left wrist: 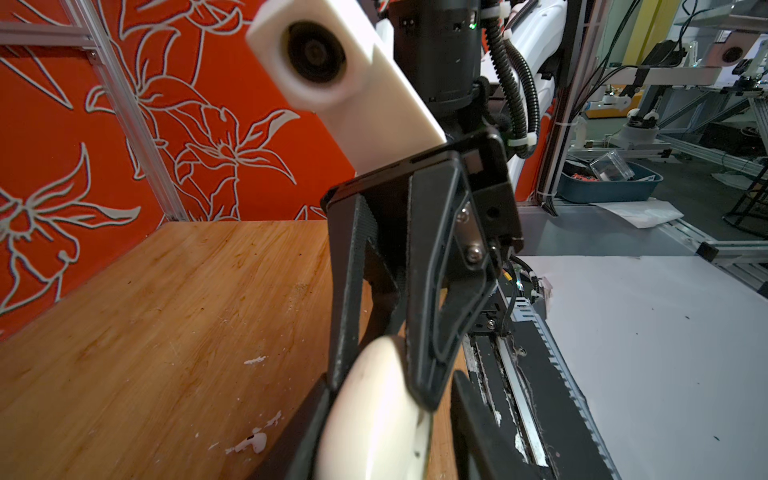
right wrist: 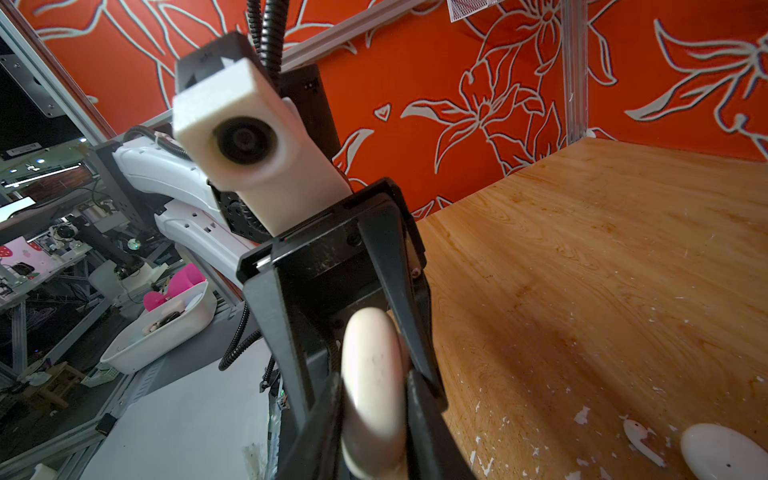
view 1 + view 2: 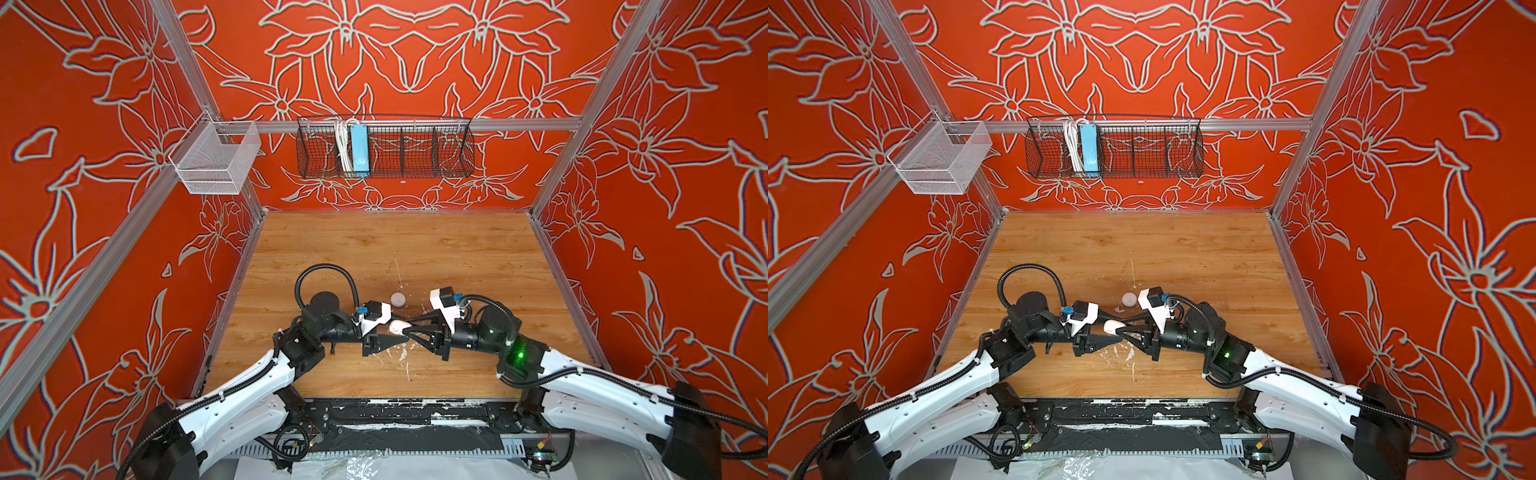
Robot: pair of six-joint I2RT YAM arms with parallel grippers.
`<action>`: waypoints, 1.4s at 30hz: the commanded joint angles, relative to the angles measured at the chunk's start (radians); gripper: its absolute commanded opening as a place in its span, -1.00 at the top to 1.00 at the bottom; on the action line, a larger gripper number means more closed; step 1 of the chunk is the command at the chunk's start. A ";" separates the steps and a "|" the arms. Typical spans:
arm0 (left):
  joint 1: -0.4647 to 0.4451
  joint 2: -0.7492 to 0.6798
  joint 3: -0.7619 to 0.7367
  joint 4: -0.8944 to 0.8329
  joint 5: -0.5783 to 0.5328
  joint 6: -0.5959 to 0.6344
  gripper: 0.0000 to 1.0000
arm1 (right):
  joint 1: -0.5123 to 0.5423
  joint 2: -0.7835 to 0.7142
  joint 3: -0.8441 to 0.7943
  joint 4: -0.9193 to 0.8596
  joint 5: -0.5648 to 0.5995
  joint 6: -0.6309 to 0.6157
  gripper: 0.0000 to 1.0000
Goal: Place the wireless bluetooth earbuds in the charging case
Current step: 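Pull the case lid open with the right gripper while the left gripper holds the case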
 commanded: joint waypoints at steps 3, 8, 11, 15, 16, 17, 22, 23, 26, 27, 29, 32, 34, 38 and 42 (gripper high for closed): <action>-0.006 0.008 0.005 0.052 0.045 -0.022 -0.01 | 0.010 -0.010 -0.002 0.098 -0.010 0.027 0.89; -0.006 0.036 0.028 0.036 0.083 -0.026 -0.02 | 0.012 -0.059 -0.025 0.109 0.031 0.023 0.94; -0.006 0.048 0.036 0.035 0.108 -0.026 -0.02 | 0.012 -0.068 -0.030 0.114 0.037 0.026 0.95; -0.006 0.041 0.034 0.035 0.114 -0.024 -0.01 | 0.011 -0.068 -0.031 0.111 0.046 0.027 0.95; -0.006 0.037 0.033 0.038 0.114 -0.023 0.01 | 0.012 -0.067 -0.031 0.110 0.048 0.026 0.95; -0.006 0.034 0.030 0.040 0.113 -0.023 0.03 | 0.012 -0.065 -0.031 0.110 0.050 0.026 0.95; -0.006 0.023 0.024 0.050 0.111 -0.027 0.07 | 0.011 -0.063 -0.037 0.111 0.062 0.024 0.96; -0.006 0.023 0.024 0.050 0.109 -0.027 0.07 | 0.012 -0.063 -0.039 0.112 0.061 0.023 0.96; -0.006 0.023 0.024 0.056 0.096 -0.036 0.08 | 0.012 -0.061 -0.038 0.113 0.042 0.020 0.95; -0.006 0.023 0.022 0.059 0.087 -0.042 0.08 | 0.012 -0.057 -0.038 0.114 0.032 0.015 0.95; -0.006 0.021 0.021 0.061 0.075 -0.047 0.08 | 0.012 -0.053 -0.040 0.115 0.019 0.006 0.95; -0.006 0.016 0.019 0.061 0.060 -0.051 0.10 | 0.012 -0.052 -0.049 0.120 0.024 -0.001 0.95; -0.006 0.014 0.019 0.061 0.060 -0.050 0.14 | 0.012 -0.056 -0.056 0.123 0.036 -0.004 0.96; -0.006 0.015 0.023 0.058 0.070 -0.047 0.20 | 0.012 -0.060 -0.062 0.119 0.052 -0.008 0.96; -0.006 0.021 0.031 0.048 0.078 -0.041 0.30 | 0.012 -0.061 -0.064 0.118 0.058 -0.010 0.96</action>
